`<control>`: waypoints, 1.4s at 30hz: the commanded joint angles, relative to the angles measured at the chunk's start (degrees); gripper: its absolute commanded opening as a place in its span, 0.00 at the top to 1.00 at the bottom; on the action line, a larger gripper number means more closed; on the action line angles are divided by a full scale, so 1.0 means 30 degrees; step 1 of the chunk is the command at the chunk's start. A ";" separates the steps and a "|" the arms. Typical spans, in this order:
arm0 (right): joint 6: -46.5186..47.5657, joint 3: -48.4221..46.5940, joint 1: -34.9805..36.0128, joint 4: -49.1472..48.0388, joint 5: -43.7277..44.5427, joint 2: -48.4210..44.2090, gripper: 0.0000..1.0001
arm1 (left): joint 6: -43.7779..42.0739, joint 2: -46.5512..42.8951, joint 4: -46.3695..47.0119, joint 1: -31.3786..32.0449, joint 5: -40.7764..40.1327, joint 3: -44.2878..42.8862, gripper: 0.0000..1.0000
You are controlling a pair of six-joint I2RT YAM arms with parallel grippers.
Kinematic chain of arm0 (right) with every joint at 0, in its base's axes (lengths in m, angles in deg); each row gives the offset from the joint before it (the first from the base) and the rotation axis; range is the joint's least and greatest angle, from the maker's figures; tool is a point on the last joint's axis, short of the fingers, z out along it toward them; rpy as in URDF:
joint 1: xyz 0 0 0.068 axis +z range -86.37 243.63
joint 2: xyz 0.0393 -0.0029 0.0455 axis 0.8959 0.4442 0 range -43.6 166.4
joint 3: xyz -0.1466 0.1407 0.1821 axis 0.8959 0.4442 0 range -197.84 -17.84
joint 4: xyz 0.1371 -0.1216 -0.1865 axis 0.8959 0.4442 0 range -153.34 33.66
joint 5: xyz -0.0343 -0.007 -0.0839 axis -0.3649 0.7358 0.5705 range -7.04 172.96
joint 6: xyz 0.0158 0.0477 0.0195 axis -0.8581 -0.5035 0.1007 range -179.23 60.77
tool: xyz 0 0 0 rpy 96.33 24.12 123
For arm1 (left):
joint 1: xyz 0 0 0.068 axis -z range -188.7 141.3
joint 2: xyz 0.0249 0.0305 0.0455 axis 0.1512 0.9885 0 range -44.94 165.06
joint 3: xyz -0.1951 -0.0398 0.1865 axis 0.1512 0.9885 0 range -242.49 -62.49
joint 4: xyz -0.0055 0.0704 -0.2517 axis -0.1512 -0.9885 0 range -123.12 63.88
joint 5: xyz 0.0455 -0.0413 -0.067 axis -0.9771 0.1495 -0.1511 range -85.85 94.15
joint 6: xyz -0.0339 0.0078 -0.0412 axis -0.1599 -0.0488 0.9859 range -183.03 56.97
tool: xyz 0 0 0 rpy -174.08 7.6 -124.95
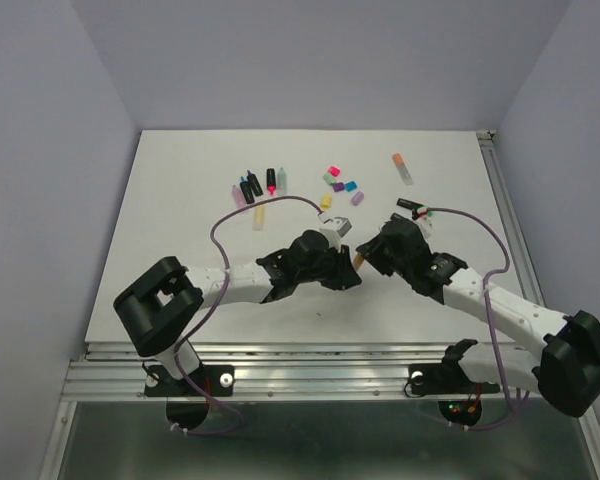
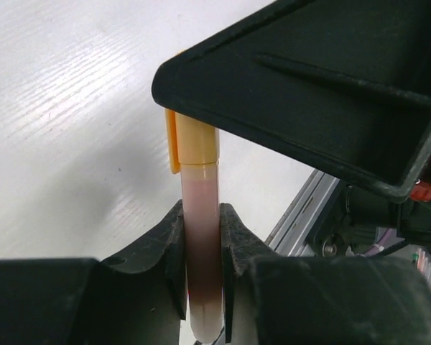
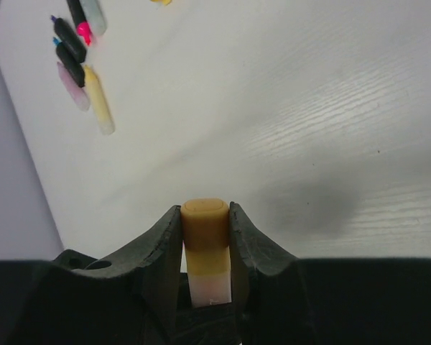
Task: Open the pen caps
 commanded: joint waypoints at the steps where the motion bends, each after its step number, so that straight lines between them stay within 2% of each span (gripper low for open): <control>1: -0.0194 -0.2980 -0.0526 0.4470 1.0046 0.2008 0.99 | 0.1631 -0.2381 0.2491 0.2285 0.1497 0.1920 1.00; 2: -0.0253 -0.3304 -0.0556 0.4657 1.1711 0.2302 0.99 | 0.2100 -0.2645 0.2755 0.2609 0.1350 0.2359 1.00; 3: 0.0326 -0.3887 -0.0933 0.4687 1.2076 0.2856 0.99 | 0.2424 -0.3170 0.3367 0.2902 0.1204 0.3234 1.00; 9: 0.3135 -0.5357 -0.2898 0.3169 1.1468 0.4559 0.99 | 0.3569 -0.5280 0.4135 0.4399 0.0266 0.5115 1.00; 11: 0.4106 -0.5183 -0.2900 0.1268 1.0387 0.4648 0.99 | 0.3774 -0.5693 0.3815 0.4370 -0.0552 0.5322 1.00; 13: 0.5778 -0.4542 -0.2900 -0.1069 0.7693 0.4677 0.99 | 0.3717 -0.6191 0.2004 0.4341 -0.2272 0.4945 1.00; 15: 0.7323 -0.4304 -0.2900 -0.2309 0.5183 0.4998 0.99 | 0.3163 -0.6425 -0.0740 0.4341 -0.3741 0.3982 1.00; 18: 0.7888 -0.4712 -0.2900 -0.3015 0.3267 0.6315 0.99 | 0.2984 -0.6777 -0.3066 0.4020 -0.6498 0.3128 1.00; 21: 0.8504 -0.5327 -0.2900 -0.3368 0.1741 0.8042 0.99 | 0.2955 -0.7129 -0.4593 0.2734 -0.7557 0.2716 1.00; 26: 0.8826 -0.5943 -0.2900 -0.4859 0.0421 1.0443 0.99 | 0.2867 -0.7919 -0.5386 -0.1127 -0.6475 0.3213 1.00; 30: 0.9442 -0.7376 -0.2871 -0.4718 0.0040 1.2288 0.99 | 0.2429 -0.7922 -0.6439 -0.3064 -0.6591 0.3068 1.00; 37: 1.0058 -1.0862 -0.2870 -0.3926 -0.0752 1.5397 0.99 | 0.1814 -0.7833 -0.6881 -0.5002 -0.6357 0.2804 1.00; 40: 1.0147 -1.2327 -0.2871 -0.3603 -0.0811 1.6599 0.95 | 0.1492 -0.7746 -0.6881 -0.5617 -0.6152 0.2658 1.00; 42: 1.0205 -1.3117 -0.2870 -0.3603 -0.0869 1.7213 0.89 | 0.1315 -0.7658 -0.6881 -0.5912 -0.6093 0.2599 1.00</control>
